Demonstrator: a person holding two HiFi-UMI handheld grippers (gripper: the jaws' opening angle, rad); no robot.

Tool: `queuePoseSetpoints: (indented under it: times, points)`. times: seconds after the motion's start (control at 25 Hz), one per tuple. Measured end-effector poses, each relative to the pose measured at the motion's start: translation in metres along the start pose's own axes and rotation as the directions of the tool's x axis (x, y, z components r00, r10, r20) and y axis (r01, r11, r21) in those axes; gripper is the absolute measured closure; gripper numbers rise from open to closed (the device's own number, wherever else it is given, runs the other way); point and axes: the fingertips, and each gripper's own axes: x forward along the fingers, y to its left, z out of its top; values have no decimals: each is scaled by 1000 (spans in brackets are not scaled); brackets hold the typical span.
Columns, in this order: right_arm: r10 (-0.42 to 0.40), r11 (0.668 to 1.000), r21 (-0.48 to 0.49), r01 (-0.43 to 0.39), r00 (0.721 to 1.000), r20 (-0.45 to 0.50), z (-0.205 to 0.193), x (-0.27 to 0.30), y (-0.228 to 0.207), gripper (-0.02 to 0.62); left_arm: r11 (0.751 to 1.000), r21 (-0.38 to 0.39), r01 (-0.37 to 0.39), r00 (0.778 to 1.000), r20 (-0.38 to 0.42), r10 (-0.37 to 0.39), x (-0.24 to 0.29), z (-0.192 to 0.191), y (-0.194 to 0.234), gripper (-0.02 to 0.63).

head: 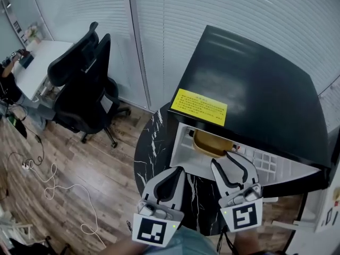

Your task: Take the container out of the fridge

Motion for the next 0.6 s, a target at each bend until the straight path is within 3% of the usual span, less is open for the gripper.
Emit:
queuePoseSetpoints:
  times: [0.6]
  points:
    - [108, 978, -162, -130, 984, -142, -22, 23, 12, 466, 999, -27, -31, 999, -20, 30, 10, -12, 13, 592]
